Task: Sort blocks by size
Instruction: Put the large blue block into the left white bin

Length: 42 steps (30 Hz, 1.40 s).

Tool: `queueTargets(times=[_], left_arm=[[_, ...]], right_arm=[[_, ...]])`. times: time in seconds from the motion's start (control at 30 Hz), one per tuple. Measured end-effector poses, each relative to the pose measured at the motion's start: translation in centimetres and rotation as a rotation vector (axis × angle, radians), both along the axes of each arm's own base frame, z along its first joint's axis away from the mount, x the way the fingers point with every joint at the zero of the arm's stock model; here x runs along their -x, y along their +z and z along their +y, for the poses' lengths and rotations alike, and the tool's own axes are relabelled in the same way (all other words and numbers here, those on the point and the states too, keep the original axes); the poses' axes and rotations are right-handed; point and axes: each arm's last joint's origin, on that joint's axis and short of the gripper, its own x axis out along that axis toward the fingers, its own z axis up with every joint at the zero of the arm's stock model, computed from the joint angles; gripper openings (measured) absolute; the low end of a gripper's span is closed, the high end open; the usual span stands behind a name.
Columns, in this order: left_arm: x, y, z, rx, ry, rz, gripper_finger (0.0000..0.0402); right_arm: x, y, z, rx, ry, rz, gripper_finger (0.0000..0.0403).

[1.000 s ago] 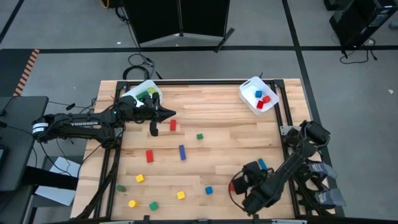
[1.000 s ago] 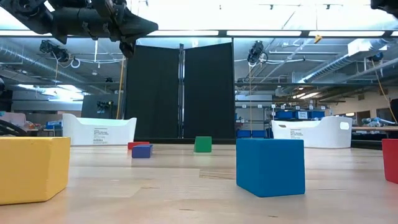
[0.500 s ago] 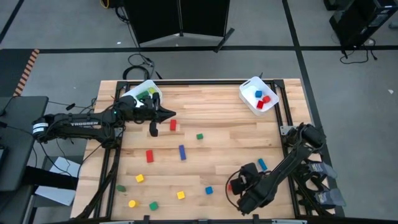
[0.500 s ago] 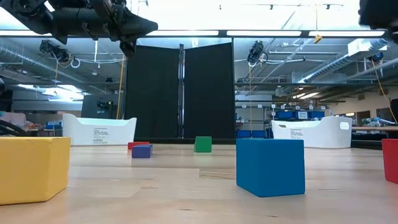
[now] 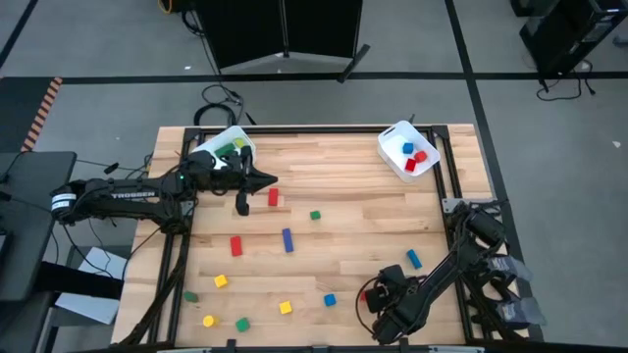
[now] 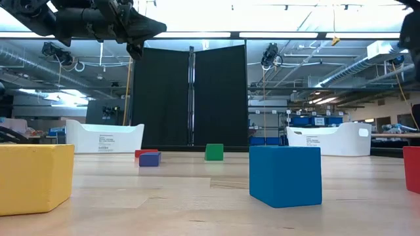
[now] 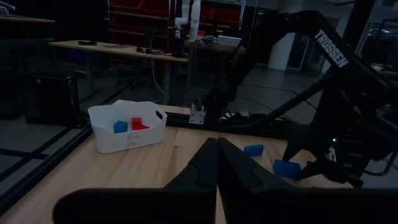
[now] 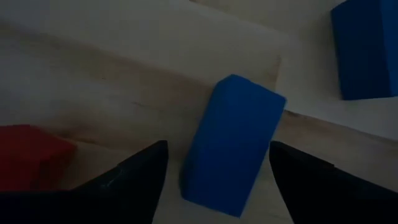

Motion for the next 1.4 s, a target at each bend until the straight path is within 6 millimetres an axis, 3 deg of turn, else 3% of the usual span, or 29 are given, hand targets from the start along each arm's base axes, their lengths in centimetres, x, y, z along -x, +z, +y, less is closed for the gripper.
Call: queueTargets(times=[0.2,0.4,0.57,0.7,0.9,1.07,1.27,1.4], left_arm=[[0.0,0.0,0.0,-0.001,0.000,-0.001,0.0010],[0.0,0.1,0.0,0.000,0.000,-0.008,0.0010],[0.0,0.3,0.0,-0.007,-0.009,-0.025,0.0010],[0.1,0.9,-0.1,-0.005,-0.050,-0.093,0.0010],[0.4,2.7,0.8,0.027,-0.133,-0.163,0.0010],[1.3,5.2,2.3,0.050,-0.222,-0.235,0.0010],[2.9,7.7,4.0,0.068,-0.284,-0.303,0.0010],[4.1,8.5,4.7,0.085,-0.297,-0.329,0.0010]], right_arm=[[-0.3,-0.8,0.4,0.001,0.005,-0.023,0.0251],[-1.0,-0.7,0.3,-0.014,0.000,-0.057,0.0143],[-2.3,0.3,-0.4,0.027,0.048,-0.100,0.0143],[-4.0,3.5,-2.4,0.116,0.130,-0.169,0.0143],[-8.4,7.1,-8.3,0.315,0.336,-0.246,0.0143],[-14.4,7.9,-14.5,0.392,0.571,-0.318,0.0143],[-21.1,9.6,-22.8,0.565,0.803,-0.597,0.0143],[-23.0,10.3,-29.1,0.671,0.816,-0.793,0.0143]])
